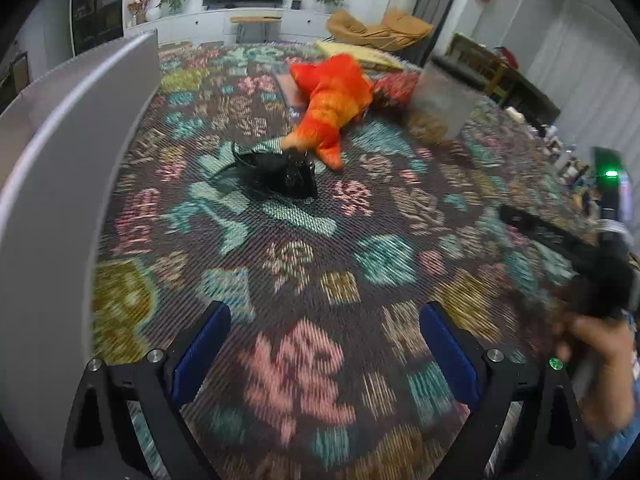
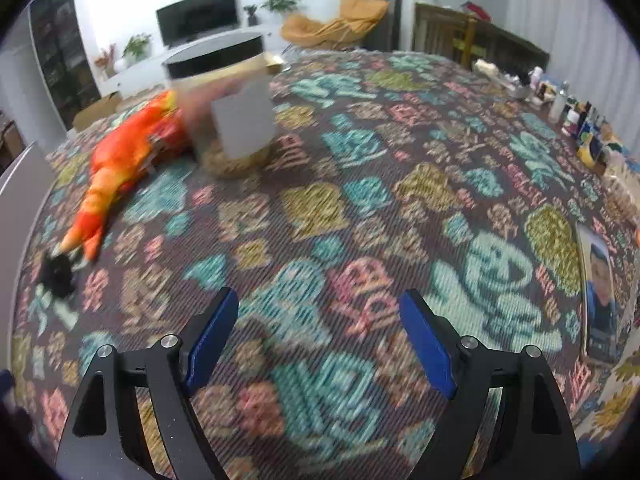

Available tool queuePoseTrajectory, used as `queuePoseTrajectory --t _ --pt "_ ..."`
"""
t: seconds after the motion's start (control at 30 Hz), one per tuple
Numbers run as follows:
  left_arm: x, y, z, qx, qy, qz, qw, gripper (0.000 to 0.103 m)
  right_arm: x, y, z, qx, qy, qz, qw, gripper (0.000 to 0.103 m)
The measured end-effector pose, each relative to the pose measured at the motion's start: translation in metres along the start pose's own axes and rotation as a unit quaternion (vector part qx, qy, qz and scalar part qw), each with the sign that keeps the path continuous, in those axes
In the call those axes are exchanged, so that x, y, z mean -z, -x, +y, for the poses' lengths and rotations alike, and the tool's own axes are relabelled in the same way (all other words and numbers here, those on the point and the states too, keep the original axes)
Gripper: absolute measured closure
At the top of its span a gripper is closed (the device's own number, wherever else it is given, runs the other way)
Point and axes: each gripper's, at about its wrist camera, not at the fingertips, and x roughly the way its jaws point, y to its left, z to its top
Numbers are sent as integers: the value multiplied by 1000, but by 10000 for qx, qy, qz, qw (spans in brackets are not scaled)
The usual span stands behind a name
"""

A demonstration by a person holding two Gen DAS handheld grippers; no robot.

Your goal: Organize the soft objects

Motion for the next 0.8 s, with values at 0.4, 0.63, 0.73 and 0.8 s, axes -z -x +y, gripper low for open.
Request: queuePoseTrajectory --t 0.4,0.63,0.73,0.8 --pt "-5 -46 -14 -652 -837 -275 9940 0 10 -23 -6 132 -56 -11 9999 15" --pt "-5 -44 -12 -625 -822 -283 9943 0 10 -24 -8 209 -92 17 9997 11" --pt "-5 -44 -12 -622 -820 -280 9943 0 11 -23 -9 217 -88 17 9997 11" --pt "-5 -45 -13 -621 -821 -280 9943 0 11 -23 -9 217 -87 19 9997 11"
